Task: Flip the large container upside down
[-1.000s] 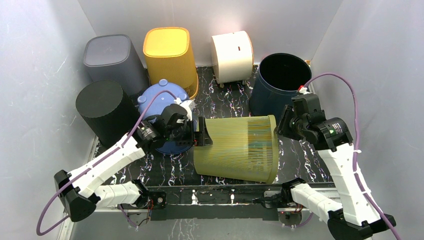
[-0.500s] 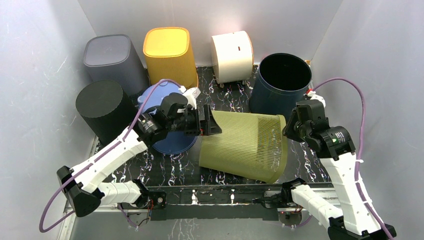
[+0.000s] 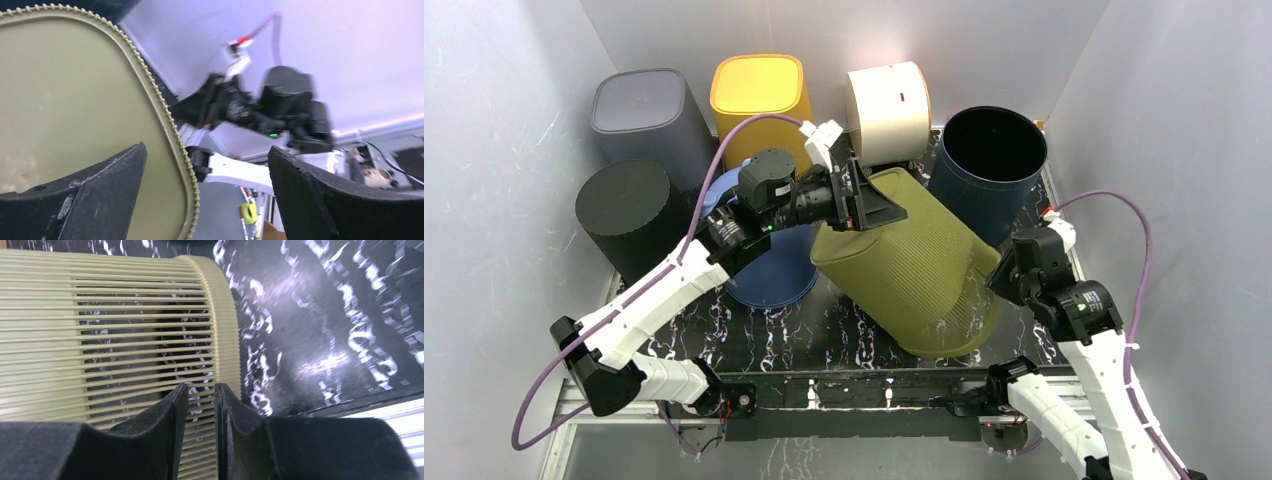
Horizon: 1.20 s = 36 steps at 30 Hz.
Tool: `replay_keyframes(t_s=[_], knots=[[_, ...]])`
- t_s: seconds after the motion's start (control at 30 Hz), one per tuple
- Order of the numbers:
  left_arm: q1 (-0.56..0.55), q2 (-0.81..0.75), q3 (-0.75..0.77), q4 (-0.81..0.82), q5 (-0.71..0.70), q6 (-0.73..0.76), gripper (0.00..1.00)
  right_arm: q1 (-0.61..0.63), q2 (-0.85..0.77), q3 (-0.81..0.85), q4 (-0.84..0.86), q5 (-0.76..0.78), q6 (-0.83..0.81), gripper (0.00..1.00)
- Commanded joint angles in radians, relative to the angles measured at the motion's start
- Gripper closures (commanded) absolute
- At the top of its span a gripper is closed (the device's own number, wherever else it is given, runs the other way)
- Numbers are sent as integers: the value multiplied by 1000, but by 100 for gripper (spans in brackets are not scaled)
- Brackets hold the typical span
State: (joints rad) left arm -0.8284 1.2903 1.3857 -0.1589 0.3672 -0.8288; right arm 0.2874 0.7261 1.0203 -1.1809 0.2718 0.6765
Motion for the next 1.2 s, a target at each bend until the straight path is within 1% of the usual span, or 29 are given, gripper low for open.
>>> replay_keyframes(t_s=[0.0,0.17,0.23,0.4,0.47,0.6,0.63,0.73,0.77,0.83,0.97,1.03,1.17], knots=[[-39,40,27,158,149,-50,10,24,-29,-134,67,-241,132,75],[-55,73,-4,195,162,-53,10,24,-65,-220,177,-316,213,73],[-56,107,-10,192,161,-44,10,24,-75,-235,205,-331,231,71],[-56,142,40,141,170,-1,10,24,-86,-196,188,-296,222,64],[-56,148,97,70,158,56,10,24,-76,-138,154,-250,197,59],[-58,168,253,-125,135,190,10,24,-13,47,106,-125,97,43],[-58,169,286,-151,129,218,9,24,11,103,97,-96,68,39],[-61,150,336,-249,109,286,9,24,99,269,87,-19,-27,31],[-61,137,337,-265,103,302,9,24,132,318,91,0,-59,30],[-61,105,321,-282,91,318,9,24,219,409,98,31,-124,22],[-61,40,256,-298,57,320,9,24,387,550,147,50,-260,18],[-60,17,230,-302,40,315,9,24,479,622,169,45,-310,13],[-61,-16,198,-316,-2,306,9,23,641,725,241,29,-385,11]])
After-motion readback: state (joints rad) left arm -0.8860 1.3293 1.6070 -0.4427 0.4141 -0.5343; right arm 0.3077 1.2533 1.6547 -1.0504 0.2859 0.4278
